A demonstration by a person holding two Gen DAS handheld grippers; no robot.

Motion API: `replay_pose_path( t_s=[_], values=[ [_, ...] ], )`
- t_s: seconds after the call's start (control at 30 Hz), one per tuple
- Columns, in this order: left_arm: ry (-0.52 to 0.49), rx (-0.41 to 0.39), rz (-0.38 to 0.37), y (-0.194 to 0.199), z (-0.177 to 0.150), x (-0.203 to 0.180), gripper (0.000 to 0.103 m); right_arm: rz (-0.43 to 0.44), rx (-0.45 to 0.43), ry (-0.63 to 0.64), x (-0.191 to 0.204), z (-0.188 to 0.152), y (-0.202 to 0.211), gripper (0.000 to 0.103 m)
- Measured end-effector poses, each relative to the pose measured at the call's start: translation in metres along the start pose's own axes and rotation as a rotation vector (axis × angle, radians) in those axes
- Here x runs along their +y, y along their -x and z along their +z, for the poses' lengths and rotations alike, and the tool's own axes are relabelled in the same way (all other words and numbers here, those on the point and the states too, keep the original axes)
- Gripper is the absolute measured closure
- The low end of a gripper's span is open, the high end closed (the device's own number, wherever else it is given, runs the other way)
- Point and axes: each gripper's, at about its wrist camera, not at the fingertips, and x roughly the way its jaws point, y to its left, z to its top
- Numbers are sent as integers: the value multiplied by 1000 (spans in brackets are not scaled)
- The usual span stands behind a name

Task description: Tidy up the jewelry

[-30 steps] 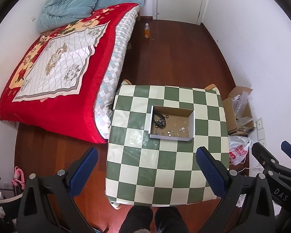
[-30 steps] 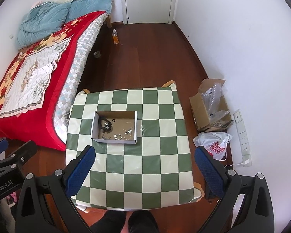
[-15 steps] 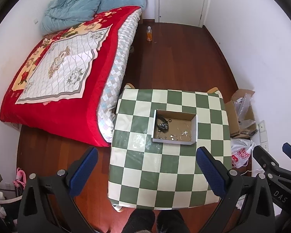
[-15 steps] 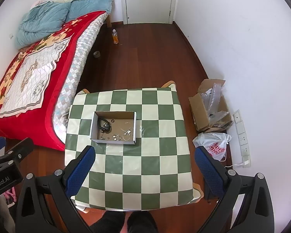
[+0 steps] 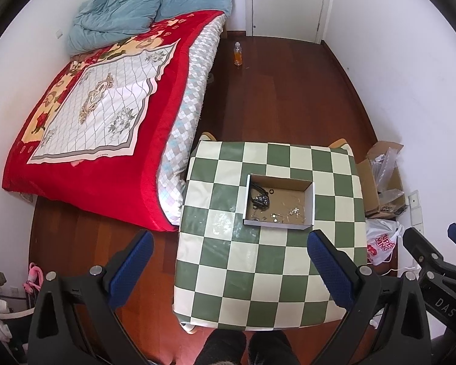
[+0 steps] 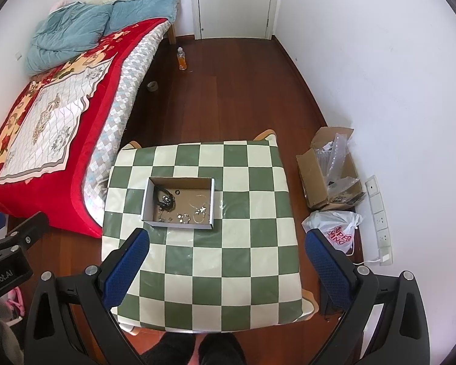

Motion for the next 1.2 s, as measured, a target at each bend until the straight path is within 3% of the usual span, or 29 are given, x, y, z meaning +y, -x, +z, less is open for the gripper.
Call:
replay_pose_path(
  t_s=[1.2],
  values=[
    [2,-9,7,-8,10,2,0,5,-5,-15,5,13,-2,0]
  ],
)
